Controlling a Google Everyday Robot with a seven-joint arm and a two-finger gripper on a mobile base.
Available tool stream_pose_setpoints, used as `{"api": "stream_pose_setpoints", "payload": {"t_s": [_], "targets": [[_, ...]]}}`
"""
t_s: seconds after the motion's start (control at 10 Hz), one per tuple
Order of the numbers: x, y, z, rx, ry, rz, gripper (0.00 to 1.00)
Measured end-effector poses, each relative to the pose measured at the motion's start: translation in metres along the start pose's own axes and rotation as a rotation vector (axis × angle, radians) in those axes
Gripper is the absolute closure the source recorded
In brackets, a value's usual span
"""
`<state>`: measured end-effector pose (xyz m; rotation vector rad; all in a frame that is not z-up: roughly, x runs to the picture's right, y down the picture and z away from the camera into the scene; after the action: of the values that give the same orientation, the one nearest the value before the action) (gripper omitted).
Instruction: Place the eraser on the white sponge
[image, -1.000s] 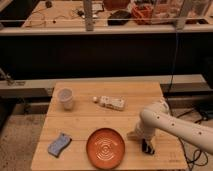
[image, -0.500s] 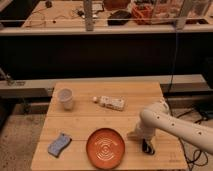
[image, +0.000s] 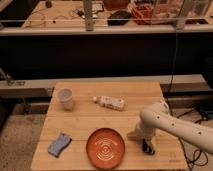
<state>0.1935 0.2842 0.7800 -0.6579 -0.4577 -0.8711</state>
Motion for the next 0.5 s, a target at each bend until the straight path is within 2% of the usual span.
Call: {"api": "stream_pose_setpoints", "payload": {"t_s": [0.5], "targets": [[0.0004, -0.0002, 0.0005, -0.001, -0.003, -0.004, 0.20]]}}
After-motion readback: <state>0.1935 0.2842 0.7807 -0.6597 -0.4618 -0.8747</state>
